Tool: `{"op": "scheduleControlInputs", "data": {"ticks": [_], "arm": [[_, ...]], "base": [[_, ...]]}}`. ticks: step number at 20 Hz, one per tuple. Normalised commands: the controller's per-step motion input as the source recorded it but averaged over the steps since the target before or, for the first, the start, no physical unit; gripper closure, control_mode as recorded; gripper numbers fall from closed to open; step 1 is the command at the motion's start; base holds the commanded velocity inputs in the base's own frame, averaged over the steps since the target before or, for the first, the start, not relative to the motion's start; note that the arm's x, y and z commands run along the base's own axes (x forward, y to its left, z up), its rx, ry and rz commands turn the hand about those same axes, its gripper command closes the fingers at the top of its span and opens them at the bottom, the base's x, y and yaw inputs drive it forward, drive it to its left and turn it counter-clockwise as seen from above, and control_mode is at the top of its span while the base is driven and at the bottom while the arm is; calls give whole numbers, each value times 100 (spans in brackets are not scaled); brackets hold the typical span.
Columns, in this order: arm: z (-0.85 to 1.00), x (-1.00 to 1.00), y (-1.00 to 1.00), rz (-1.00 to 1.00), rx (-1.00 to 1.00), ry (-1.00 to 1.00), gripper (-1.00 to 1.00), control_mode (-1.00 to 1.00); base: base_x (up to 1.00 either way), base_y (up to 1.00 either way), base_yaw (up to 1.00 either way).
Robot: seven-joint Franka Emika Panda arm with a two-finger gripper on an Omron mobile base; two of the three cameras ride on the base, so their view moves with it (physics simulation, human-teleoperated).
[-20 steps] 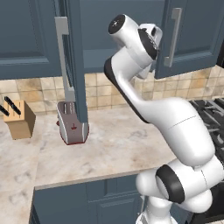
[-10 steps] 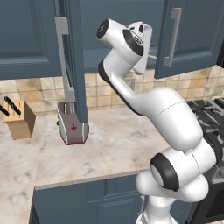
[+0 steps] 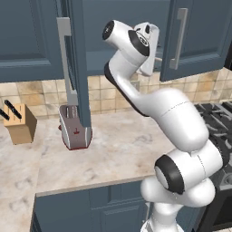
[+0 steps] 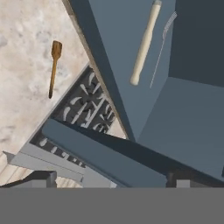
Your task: Pick the dish brush and soap dispenser from the cabinet and place them on the counter.
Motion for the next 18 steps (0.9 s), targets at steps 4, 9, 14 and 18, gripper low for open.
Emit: {"op": "scheduleControlInputs", "data": {"ticks": [4,9,14,18], "arm": [[-2,9,-17,0,0,0,-100,-100],[-1,23,-2,0,-3,0,-100,-100],[-2,38,0,0,-6,0,-100,-100],[0,23,-3,0,-4,2,-100,-100]], "base": [[0,0,0],[0,0,0],[0,0,0],[0,0,0]]}}
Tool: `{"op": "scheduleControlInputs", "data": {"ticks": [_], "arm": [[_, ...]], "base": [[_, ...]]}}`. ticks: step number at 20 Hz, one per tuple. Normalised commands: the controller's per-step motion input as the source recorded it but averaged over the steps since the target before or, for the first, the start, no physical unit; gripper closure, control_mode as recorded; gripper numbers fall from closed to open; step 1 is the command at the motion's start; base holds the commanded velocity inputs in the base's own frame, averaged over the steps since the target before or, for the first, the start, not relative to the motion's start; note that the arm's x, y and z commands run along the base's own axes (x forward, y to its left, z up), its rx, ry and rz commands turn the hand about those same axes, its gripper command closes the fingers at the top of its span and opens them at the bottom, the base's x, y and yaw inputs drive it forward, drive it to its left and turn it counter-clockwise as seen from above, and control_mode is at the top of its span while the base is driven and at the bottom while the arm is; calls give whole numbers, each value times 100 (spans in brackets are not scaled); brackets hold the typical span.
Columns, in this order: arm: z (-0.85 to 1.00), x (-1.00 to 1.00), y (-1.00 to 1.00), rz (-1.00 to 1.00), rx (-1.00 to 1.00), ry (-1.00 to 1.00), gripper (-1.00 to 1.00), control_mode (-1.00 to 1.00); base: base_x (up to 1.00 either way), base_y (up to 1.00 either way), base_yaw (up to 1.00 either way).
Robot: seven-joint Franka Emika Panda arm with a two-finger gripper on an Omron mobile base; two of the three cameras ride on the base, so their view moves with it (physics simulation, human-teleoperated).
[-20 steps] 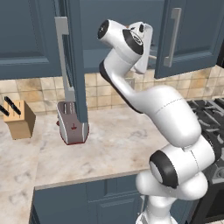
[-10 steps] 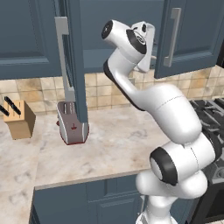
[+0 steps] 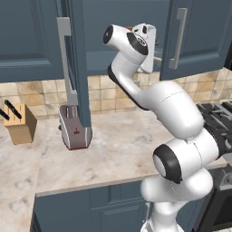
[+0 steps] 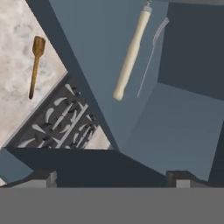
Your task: Pick the dish brush and soap dispenser from the cabinet and place them on the counter.
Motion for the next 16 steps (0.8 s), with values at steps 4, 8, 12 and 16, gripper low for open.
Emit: {"op": "scheduleControlInputs", "data": {"ticks": [4,8,12,16], "arm": [[0,7,-5,-2,-3,1,-100,-100],[0,0,-12,-4,-4,0,-100,-100],[0,1,-16,-4,-4,0,-100,-100],[0,0,-15,-4,-4,0,-100,-100]], "base": [[0,0,0],[0,0,0],[0,0,0],[0,0,0]]}}
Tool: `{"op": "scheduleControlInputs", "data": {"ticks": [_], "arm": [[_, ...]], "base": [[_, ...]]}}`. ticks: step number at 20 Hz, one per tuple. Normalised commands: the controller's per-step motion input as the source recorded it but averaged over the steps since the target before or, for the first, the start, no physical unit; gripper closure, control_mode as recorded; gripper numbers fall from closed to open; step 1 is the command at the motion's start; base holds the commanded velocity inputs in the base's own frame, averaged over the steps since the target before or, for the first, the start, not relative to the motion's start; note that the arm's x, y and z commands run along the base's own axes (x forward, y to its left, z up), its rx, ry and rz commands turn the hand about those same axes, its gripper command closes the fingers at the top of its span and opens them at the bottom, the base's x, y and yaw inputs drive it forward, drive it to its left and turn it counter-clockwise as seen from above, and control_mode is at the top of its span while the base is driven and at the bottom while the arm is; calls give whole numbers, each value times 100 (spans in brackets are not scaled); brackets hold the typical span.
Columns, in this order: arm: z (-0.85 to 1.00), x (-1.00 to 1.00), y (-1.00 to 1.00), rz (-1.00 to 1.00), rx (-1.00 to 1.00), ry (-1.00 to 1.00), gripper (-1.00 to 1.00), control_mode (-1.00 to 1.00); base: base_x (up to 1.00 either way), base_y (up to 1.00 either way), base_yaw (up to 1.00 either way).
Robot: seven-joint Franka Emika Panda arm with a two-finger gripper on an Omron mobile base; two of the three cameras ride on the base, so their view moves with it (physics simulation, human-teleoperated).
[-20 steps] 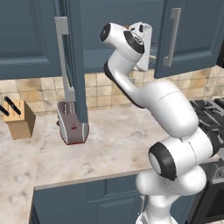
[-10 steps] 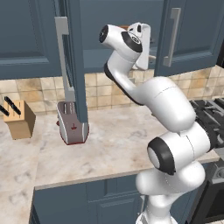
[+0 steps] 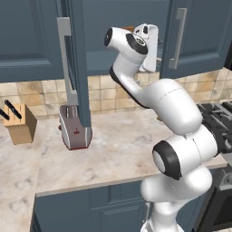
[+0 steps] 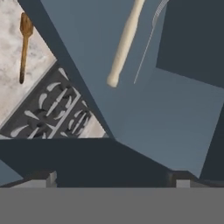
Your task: Pick the dish brush and soap dispenser from the cabinet and place them on the counter.
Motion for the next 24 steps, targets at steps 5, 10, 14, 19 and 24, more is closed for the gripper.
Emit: {"op": "scheduleControlInputs", "data": {"ticks": [5,10,14,19,24], "arm": [[0,-3,-20,-6,-4,0,-100,-100],[0,-15,-27,-13,-3,0,-100,-100],[0,-24,-36,-14,-2,1,-100,-100],[4,-32,-40,-15,-2,4,-100,-100],[2,-53,-43,-16,0,-1,-100,-100]], "base": [[0,0,0],[0,0,0],[0,0,0],[0,0,0],[0,0,0]]}}
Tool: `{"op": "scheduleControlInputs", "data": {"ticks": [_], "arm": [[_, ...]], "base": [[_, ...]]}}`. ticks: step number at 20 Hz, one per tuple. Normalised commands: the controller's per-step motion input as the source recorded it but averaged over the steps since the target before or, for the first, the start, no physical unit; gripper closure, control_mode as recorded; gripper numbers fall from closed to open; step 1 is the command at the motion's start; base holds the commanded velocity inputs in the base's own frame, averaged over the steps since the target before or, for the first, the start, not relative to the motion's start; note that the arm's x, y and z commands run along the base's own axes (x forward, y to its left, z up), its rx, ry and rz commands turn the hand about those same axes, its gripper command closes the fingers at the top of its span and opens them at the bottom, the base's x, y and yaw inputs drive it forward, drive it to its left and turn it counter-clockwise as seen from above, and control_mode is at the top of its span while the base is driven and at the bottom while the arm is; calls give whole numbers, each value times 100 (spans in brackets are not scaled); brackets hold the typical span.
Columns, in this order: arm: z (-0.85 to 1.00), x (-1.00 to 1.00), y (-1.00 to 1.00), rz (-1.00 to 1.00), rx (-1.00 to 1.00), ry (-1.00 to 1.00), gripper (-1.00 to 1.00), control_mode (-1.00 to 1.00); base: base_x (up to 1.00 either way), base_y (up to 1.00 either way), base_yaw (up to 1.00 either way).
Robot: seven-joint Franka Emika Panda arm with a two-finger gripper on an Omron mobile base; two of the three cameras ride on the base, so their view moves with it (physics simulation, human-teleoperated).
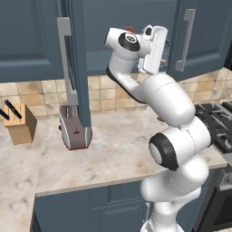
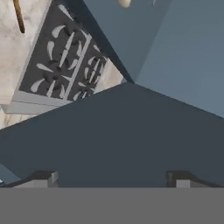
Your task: Pick the dish brush and soap dispenser from the cabinet and place them on the counter.
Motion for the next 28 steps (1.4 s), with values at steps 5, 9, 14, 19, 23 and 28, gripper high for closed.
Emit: {"op": "scheduleControlInputs", "data": {"ticks": [5,9,14,19,23,28], "arm": [[-2,-59,-48,-17,0,-1,-100,-100],[-5,-58,-53,-17,0,0,-100,-100],[-7,-52,-65,-13,0,-5,-100,-100],[-4,-33,-69,-10,0,-12,-100,-100],[-17,-30,-63,-1,-3,-16,-100,-100],[-16,-26,-55,1,-6,-13,-100,-100]], "base": [[0,0,0],[0,0,0],[0,0,0],[0,0,0],[0,0,0],[0,0,0]]}}
